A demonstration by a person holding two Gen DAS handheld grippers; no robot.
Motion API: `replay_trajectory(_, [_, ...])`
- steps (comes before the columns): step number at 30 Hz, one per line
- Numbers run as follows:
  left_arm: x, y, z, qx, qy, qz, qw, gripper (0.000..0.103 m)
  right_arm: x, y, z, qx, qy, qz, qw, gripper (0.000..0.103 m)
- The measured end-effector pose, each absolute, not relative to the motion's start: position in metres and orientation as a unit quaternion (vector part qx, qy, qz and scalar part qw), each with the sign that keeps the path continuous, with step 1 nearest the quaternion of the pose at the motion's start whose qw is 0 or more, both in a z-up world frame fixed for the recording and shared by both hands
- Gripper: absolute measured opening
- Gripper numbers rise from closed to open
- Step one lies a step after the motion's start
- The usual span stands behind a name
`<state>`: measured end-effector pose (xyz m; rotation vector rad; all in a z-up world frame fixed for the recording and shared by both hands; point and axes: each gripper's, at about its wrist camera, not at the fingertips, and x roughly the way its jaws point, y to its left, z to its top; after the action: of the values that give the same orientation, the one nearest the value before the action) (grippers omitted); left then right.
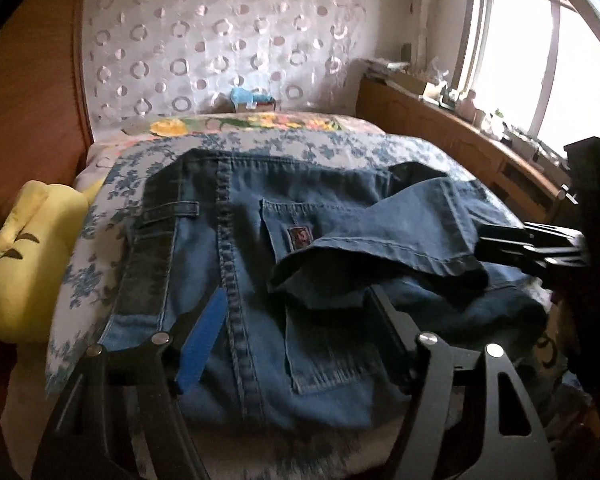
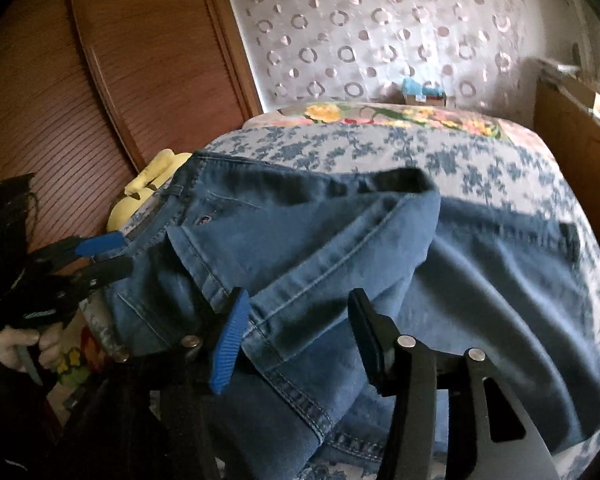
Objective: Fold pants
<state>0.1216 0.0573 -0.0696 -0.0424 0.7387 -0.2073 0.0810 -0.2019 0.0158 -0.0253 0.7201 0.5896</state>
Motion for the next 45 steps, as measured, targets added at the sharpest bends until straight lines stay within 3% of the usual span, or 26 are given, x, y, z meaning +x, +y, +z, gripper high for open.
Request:
replay_trajectory(10, [0.162,0.040,-0.087,0.019,0.401,-0.105,0.910,0.061,0.097,-0.196,0.006,0.014,0.374,0.273,0.886,0.055])
replay_trajectory(15, [0.166,0.030,-0.086,0.037,0.399,-0.111,0.910,0.047,0.111,-0.200,0.004,0.033,0.389,0.285,0.875,0.055])
replay_trajectory(19, [0.164,0.026,-0.082,0.046,0.387,-0.116,0.914,0.036,0.113,-0.206,0.008,0.042,0.368,0.309,0.876,0.013])
replay_trajectory(20, [0.162,0.026,-0.081,0.047,0.381,-0.117,0.916,0.033,0.111,-0.208,0.010,0.042,0.360,0.311,0.879,0.009])
replay_trajectory(29, [0.153,0.032,-0.063,0.025,0.373,-0.125,0.919,0.010,0.101,-0.225,0.043,0.028,0.316,0.313,0.895,0.003])
replay_trajectory(40, [0.136,0.034,-0.051,0.060,0.355,-0.121,0.925,0.010,0.096,-0.218,0.080,-0.001,0.267,0.321,0.909,0.003])
replay_trajectory(45, [0.134,0.037,-0.057,0.062,0.363,-0.113,0.923,0.022,0.097,-0.218,0.077,-0.006,0.264,0.327,0.907,0.003])
